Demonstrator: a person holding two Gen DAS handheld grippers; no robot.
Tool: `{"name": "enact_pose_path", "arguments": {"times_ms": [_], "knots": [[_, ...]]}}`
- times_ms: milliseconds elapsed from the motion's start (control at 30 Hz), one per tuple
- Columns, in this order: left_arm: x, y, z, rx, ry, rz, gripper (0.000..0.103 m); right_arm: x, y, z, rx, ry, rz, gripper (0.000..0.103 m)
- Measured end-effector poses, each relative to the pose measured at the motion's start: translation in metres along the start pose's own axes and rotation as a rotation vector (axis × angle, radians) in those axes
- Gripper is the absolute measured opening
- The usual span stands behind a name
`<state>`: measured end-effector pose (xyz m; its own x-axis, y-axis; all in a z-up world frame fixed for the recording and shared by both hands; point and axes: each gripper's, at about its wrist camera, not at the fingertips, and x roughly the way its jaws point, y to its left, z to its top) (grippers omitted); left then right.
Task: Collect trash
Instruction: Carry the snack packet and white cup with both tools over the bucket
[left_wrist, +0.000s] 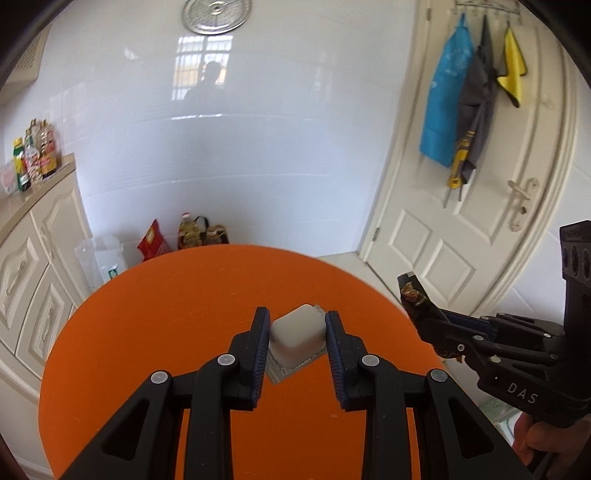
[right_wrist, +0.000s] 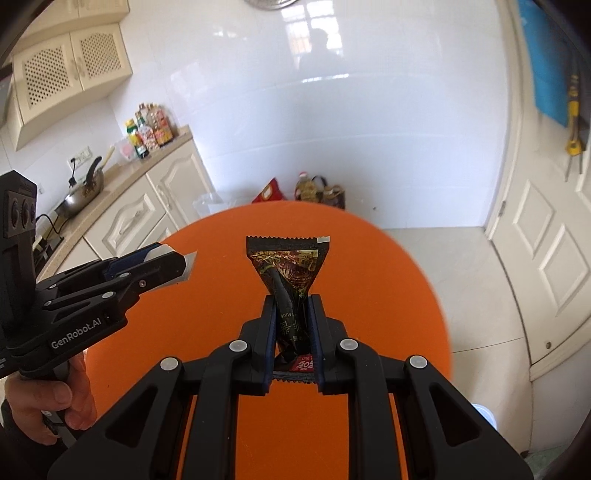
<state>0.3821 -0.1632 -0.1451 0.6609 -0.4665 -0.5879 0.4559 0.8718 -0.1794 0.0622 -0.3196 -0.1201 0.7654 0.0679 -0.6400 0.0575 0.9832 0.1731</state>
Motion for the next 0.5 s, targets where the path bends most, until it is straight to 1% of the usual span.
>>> {"name": "enact_pose_path", "arguments": {"times_ms": [100, 267, 400, 500], "knots": [[-0.023, -0.034, -0.006, 0.035, -0.017, -0.040, 0.026, -0.029, -0.019, -0.007, 0.021, -0.034, -0.030, 0.016], [-0.023, -0.090, -0.007, 0.110, -0.022, -0.135, 0.026, -0.079, -0.065, -0.023, 0.072, -0.084, -0.102, 0.016], [-0.001, -0.126, 0.000, 0.159, -0.010, -0.228, 0.026, -0.119, -0.107, -0.038, 0.123, -0.111, -0.185, 0.016], [0.015, -0.159, -0.003, 0.199, 0.024, -0.302, 0.026, -0.148, -0.143, -0.055, 0.173, -0.123, -0.256, 0.016]]}}
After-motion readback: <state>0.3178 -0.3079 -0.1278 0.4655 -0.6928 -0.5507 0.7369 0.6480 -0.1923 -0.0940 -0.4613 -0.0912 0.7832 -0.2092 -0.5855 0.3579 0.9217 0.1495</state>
